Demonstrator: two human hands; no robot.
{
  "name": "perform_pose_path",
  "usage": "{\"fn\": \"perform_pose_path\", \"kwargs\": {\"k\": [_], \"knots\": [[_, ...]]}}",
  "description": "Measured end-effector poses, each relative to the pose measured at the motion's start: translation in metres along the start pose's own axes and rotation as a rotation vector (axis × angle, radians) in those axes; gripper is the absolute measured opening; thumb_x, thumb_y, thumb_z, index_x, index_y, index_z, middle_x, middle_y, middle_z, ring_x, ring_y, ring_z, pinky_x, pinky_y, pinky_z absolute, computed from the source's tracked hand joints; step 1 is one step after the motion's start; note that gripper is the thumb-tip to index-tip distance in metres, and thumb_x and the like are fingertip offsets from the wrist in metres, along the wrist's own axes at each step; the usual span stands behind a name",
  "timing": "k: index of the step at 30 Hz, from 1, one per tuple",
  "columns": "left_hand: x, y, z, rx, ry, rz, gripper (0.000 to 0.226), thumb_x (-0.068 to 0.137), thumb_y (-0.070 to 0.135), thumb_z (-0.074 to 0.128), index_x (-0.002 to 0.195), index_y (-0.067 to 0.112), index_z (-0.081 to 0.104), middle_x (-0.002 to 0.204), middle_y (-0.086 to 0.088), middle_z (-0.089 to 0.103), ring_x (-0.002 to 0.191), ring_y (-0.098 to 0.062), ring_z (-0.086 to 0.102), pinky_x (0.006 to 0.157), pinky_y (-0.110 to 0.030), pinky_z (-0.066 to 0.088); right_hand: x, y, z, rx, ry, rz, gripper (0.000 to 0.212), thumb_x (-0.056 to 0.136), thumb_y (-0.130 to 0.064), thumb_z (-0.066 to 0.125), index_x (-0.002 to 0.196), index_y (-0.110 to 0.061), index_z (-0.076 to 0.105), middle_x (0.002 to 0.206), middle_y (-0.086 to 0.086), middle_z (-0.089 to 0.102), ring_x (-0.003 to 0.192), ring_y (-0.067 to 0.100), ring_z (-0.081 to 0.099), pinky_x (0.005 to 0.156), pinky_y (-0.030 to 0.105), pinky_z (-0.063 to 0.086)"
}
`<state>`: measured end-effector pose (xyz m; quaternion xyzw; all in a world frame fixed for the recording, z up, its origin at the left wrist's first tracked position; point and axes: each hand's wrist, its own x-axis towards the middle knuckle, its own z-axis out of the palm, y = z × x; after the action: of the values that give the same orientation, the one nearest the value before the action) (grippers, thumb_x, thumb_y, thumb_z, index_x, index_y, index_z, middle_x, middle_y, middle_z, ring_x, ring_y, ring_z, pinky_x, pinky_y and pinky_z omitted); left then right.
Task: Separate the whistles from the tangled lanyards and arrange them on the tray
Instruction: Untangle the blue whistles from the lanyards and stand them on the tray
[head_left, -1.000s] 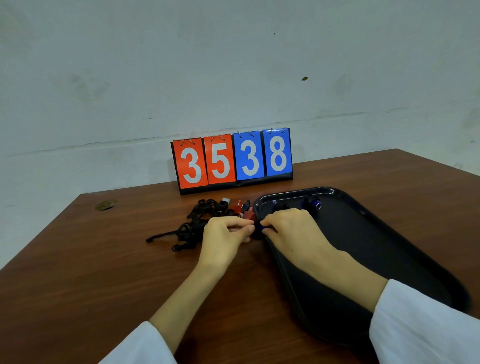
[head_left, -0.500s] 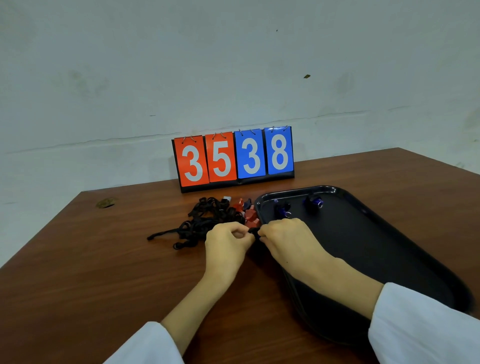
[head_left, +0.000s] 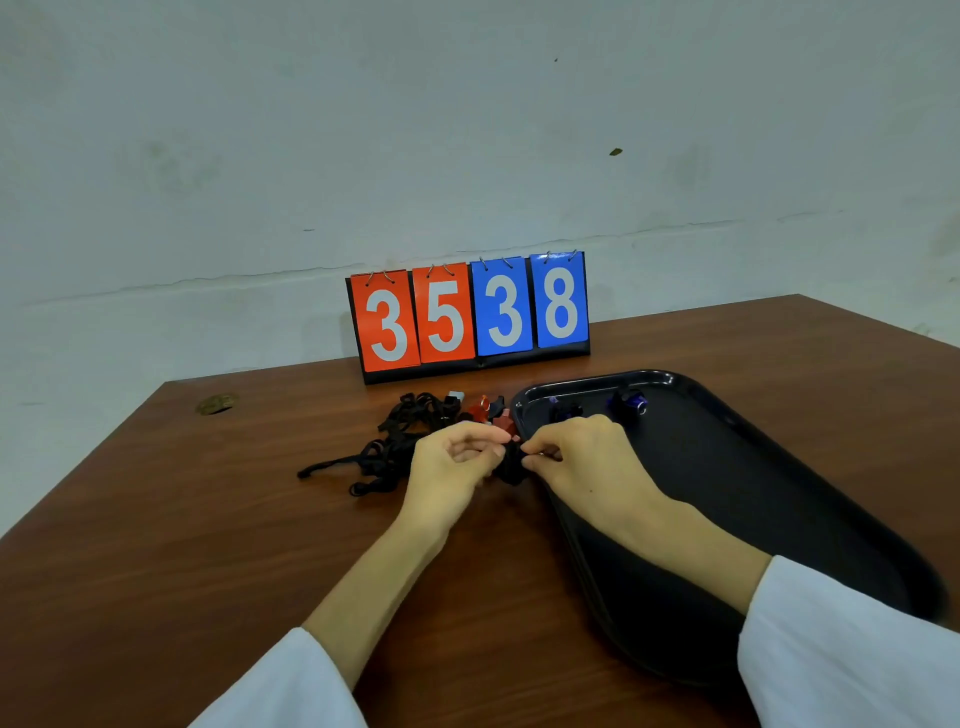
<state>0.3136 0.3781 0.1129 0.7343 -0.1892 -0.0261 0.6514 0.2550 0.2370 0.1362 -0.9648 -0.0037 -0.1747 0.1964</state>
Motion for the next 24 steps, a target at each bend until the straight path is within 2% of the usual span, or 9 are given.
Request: {"fn": "perform_pose_path", "kwargs": {"k": [2, 4, 6, 9, 11, 14, 17, 21, 24], "knots": [[-0.0020, -0.0007, 0.0027, 0.141, -0.006, 0.085, 0.020, 0.085, 0.002, 0.063, 0.089, 0.018, 0.073, 0.081, 0.008, 0.069, 0.067, 0.006, 0.060, 0.062, -0.008, 0.045, -0.0010, 0.0005, 0.0009, 0.006, 0.000, 0.003, 0.022, 0.088, -0.026, 0.061, 0.108, -0.021, 0.069, 0.104, -0.003, 0.071, 0.095, 0.012, 0.064, 0.089, 0.023, 0.048], [-0.0024, -0.0039, 0.0041, 0.238, 0.022, 0.124, 0.020, 0.084, 0.007, 0.065, 0.091, 0.023, 0.074, 0.087, 0.009, 0.071, 0.076, 0.004, 0.062, 0.070, -0.011, 0.048, -0.0012, 0.0003, 0.0010, 0.003, -0.004, 0.001, 0.022, 0.089, -0.026, 0.060, 0.108, -0.021, 0.069, 0.104, -0.002, 0.071, 0.096, 0.012, 0.064, 0.089, 0.023, 0.048], [-0.0016, -0.0056, 0.0042, 0.233, 0.031, 0.120, 0.018, 0.084, 0.009, 0.067, 0.090, 0.025, 0.074, 0.086, 0.010, 0.071, 0.077, 0.001, 0.064, 0.073, -0.014, 0.050, -0.0008, 0.0004, 0.0002, -0.013, -0.003, -0.005, 0.023, 0.090, -0.026, 0.058, 0.109, -0.020, 0.068, 0.105, -0.002, 0.070, 0.097, 0.013, 0.064, 0.091, 0.027, 0.049], [-0.0012, -0.0047, 0.0054, 0.169, 0.023, 0.085, 0.010, 0.081, 0.015, 0.071, 0.081, 0.024, 0.072, 0.077, 0.007, 0.072, 0.069, -0.002, 0.066, 0.067, -0.014, 0.051, -0.0005, 0.0016, -0.0006, -0.089, -0.033, -0.025, 0.025, 0.093, -0.026, 0.053, 0.113, -0.020, 0.065, 0.108, -0.001, 0.069, 0.102, 0.016, 0.062, 0.092, 0.033, 0.048], [-0.0005, -0.0059, 0.0054, 0.130, 0.033, 0.030, 0.005, 0.077, 0.015, 0.074, 0.079, 0.016, 0.070, 0.076, 0.000, 0.071, 0.068, -0.008, 0.066, 0.067, -0.017, 0.052, -0.0013, 0.0026, 0.0006, -0.115, -0.052, -0.038, 0.026, 0.094, -0.026, 0.051, 0.115, -0.020, 0.064, 0.111, -0.001, 0.068, 0.105, 0.016, 0.061, 0.095, 0.032, 0.046], [0.0017, -0.0090, 0.0036, -0.008, 0.041, -0.076, 0.017, 0.076, 0.004, 0.074, 0.083, 0.008, 0.059, 0.078, -0.008, 0.070, 0.072, -0.013, 0.067, 0.070, -0.022, 0.053, -0.0033, 0.0037, 0.0028, -0.128, -0.060, -0.053, 0.027, 0.094, -0.027, 0.051, 0.117, -0.021, 0.063, 0.113, -0.002, 0.067, 0.108, 0.015, 0.060, 0.097, 0.031, 0.044], [0.0017, -0.0067, 0.0038, -0.161, 0.046, -0.131, 0.022, 0.077, -0.002, 0.071, 0.086, 0.008, 0.054, 0.080, -0.009, 0.069, 0.085, -0.015, 0.067, 0.074, -0.024, 0.054, -0.0025, 0.0047, 0.0018, -0.096, -0.037, -0.045, 0.026, 0.093, -0.026, 0.052, 0.116, -0.021, 0.064, 0.113, -0.002, 0.068, 0.107, 0.015, 0.060, 0.097, 0.032, 0.044], [0.0017, -0.0042, 0.0036, -0.357, 0.069, -0.190, 0.026, 0.077, -0.007, 0.068, 0.093, 0.007, 0.052, 0.086, -0.015, 0.067, 0.081, -0.021, 0.066, 0.071, -0.025, 0.058, -0.0008, 0.0053, -0.0001, -0.012, 0.006, -0.017, 0.024, 0.090, -0.025, 0.058, 0.112, -0.019, 0.067, 0.109, -0.001, 0.069, 0.102, 0.013, 0.062, 0.094, 0.029, 0.048], [-0.0001, -0.0030, 0.0051, -0.356, 0.073, -0.163, 0.033, 0.077, -0.010, 0.067, 0.102, 0.007, 0.054, 0.083, -0.013, 0.066, 0.077, -0.021, 0.067, 0.069, -0.026, 0.058, -0.0013, 0.0063, -0.0001, 0.057, 0.035, 0.020, 0.022, 0.086, -0.024, 0.063, 0.107, -0.020, 0.069, 0.104, -0.003, 0.071, 0.097, 0.011, 0.064, 0.092, 0.024, 0.048]]}}
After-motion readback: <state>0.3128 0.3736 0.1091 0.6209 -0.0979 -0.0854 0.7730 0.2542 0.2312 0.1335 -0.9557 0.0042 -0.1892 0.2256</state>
